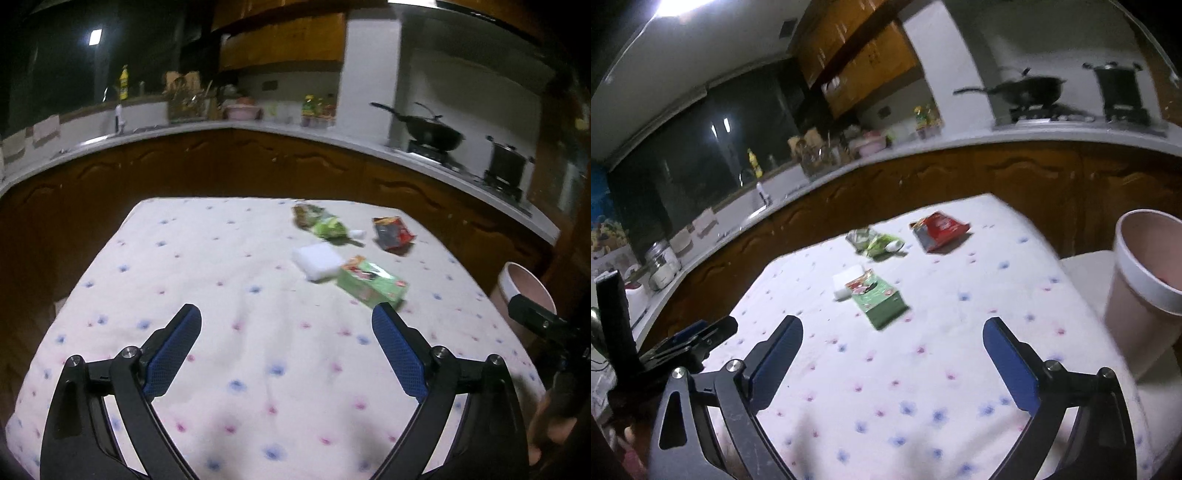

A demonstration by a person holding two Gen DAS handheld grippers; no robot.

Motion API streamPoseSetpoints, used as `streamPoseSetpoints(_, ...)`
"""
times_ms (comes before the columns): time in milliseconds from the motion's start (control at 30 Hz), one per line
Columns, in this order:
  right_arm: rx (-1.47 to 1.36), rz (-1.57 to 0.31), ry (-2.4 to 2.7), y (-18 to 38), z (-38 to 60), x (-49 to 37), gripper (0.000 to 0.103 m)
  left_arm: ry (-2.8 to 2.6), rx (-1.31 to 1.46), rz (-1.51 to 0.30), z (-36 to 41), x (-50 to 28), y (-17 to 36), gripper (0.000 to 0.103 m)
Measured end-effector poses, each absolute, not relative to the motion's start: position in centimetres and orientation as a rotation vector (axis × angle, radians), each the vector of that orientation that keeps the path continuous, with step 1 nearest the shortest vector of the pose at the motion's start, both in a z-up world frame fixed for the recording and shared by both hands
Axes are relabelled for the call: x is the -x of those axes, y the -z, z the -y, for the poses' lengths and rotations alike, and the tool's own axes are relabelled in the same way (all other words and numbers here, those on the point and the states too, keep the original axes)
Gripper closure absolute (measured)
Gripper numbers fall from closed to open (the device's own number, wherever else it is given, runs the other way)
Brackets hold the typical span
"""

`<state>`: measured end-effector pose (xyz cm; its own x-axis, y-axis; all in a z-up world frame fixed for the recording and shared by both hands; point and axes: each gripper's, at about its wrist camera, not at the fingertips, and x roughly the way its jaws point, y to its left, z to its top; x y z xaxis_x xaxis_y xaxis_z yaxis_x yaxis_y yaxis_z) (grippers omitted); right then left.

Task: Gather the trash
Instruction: 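Move both open tools back over the green carton and white sponge, then grasp the green juice carton with the right tool while the left tool grasps the white sponge block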

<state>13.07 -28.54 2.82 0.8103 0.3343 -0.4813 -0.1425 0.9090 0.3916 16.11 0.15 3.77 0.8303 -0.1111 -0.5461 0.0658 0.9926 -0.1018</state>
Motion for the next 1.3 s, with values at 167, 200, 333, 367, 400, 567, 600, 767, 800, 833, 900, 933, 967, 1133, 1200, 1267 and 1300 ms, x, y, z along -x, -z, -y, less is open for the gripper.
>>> streamPoseSetpoints(167, -0.393, -0.682, -0.31, -1.4, 26.7, -18.2, 0.014, 0.08, 0.088, -0.641, -1.6, -19.3, -2.9, 0.007)
streamPoseSetpoints(200, -0.397, -0.698, -0.314, -1.0, 26.5, -19.1, 0.018, 0.083, 0.083, -0.651, -1.6, -19.9, -2.8, 0.007)
streamPoseSetpoints(333, -0.41, -0.768, -0.325, 0.5, 25.7, -22.2, 0.044, 0.099, 0.054, -0.697, -1.3, -22.5, -2.1, 0.008)
streamPoseSetpoints(367, -0.398, -0.781, -0.316, 0.9, 25.4, -23.0, 0.051, 0.101, 0.05, -0.701, -1.2, -23.1, -1.9, 0.008)
streamPoseSetpoints(400, -0.394, -0.797, -0.311, 1.2, 25.3, -23.4, 0.054, 0.103, 0.047, -0.704, -1.2, -23.5, -1.8, 0.008)
streamPoseSetpoints(567, -0.444, -0.877, -0.309, 3.2, 25.1, -25.7, 0.068, 0.126, 0.036, -0.725, -0.8, -25.9, -1.4, 0.008)
streamPoseSetpoints(600, -0.459, -0.884, -0.311, 3.4, 25.2, -26.0, 0.068, 0.138, 0.033, -0.731, -0.7, -26.4, -1.3, 0.008)
streamPoseSetpoints(767, -0.494, -0.874, -0.329, 3.8, 25.5, -26.7, 0.102, 0.179, 0.017, -0.764, 0.1, -28.8, -0.8, 0.008)
streamPoseSetpoints(800, -0.476, -0.861, -0.32, 3.4, 25.7, -26.5, 0.103, 0.193, 0.015, -0.769, 0.2, -29.1, -0.7, 0.008)
streamPoseSetpoints(833, -0.472, -0.848, -0.327, 3.1, 25.9, -26.3, 0.103, 0.208, 0.01, -0.775, 0.4, -29.6, -0.6, 0.008)
streamPoseSetpoints(900, -0.474, -0.834, -0.328, 2.5, 26.6, -26.2, 0.103, 0.238, -0.004, -0.78, 0.9, -30.3, -0.5, 0.008)
streamPoseSetpoints(933, -0.471, -0.824, -0.322, 2.1, 27.1, -26.0, 0.103, 0.246, -0.014, -0.785, 1.2, -30.7, -0.3, 0.008)
streamPoseSetpoints(967, -0.461, -0.811, -0.308, 1.7, 27.6, -25.9, 0.103, 0.254, -0.024, -0.79, 1.4, -31.3, -0.2, 0.008)
streamPoseSetpoints(1133, -0.472, -0.804, -0.339, 0.9, 28.9, -26.4, 0.077, 0.269, -0.029, -0.825, 2.1, -34.3, 0.7, 0.008)
streamPoseSetpoints(1200, -0.445, -0.802, -0.352, 0.7, 28.8, -26.4, 0.051, 0.265, -0.022, -0.842, 2.3, -35.9, 1.2, 0.008)
streamPoseSetpoints(1267, -0.402, -0.799, -0.37, 0.5, 28.8, -26.0, 0.045, 0.298, -0.01, -0.873, 2.7, -37.2, 1.9, 0.008)
streamPoseSetpoints(1300, -0.388, -0.804, -0.38, 0.5, 28.8, -26.0, 0.045, 0.308, -0.013, -0.888, 3.0, -37.8, 2.3, 0.009)
